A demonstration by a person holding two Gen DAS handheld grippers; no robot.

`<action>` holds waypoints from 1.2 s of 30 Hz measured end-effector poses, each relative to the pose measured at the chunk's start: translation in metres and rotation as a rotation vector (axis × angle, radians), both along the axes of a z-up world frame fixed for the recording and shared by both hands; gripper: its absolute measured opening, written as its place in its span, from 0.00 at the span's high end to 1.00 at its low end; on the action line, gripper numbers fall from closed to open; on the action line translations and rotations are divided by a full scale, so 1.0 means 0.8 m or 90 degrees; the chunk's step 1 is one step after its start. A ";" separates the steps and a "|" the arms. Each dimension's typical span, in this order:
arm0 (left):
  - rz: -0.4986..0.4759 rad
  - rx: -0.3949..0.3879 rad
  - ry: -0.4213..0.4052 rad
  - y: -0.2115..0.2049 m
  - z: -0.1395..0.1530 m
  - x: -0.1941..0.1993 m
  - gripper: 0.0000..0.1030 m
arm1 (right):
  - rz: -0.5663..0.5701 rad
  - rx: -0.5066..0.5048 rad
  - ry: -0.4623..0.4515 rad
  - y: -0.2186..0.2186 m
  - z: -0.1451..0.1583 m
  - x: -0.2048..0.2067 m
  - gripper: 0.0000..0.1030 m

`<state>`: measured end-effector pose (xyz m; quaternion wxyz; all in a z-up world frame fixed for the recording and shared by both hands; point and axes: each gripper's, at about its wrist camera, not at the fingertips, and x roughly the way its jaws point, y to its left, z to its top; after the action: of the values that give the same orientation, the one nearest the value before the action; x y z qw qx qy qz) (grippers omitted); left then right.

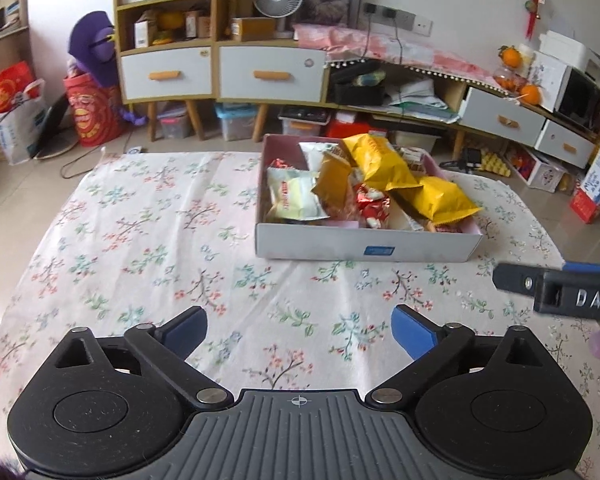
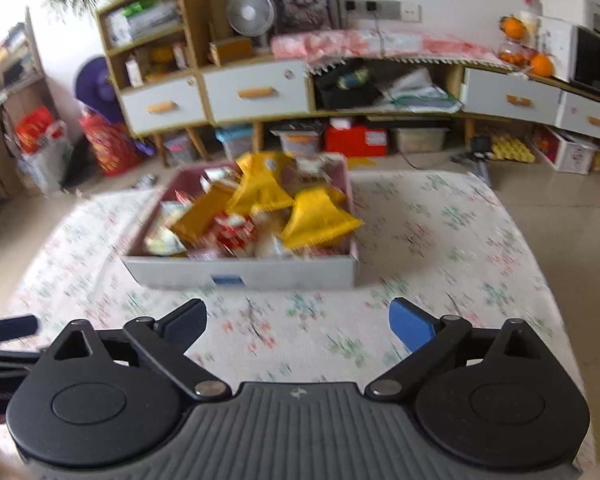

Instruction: Organize snacks

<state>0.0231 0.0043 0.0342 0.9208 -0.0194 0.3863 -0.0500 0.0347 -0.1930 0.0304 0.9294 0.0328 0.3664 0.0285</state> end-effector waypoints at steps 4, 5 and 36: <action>0.014 0.033 0.014 -0.005 -0.001 -0.009 0.00 | -0.007 -0.018 0.028 0.005 -0.005 -0.008 0.04; 0.015 0.037 0.019 -0.005 -0.002 -0.011 0.00 | -0.007 -0.017 0.031 0.007 -0.005 -0.009 0.03; 0.073 0.062 0.084 0.001 -0.018 0.002 0.00 | -0.004 -0.065 0.071 0.028 -0.020 -0.014 0.00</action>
<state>0.0244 0.0049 0.0198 0.8945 0.0004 0.4465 0.0230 0.0234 -0.1709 0.0147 0.9082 -0.0117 0.4183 0.0052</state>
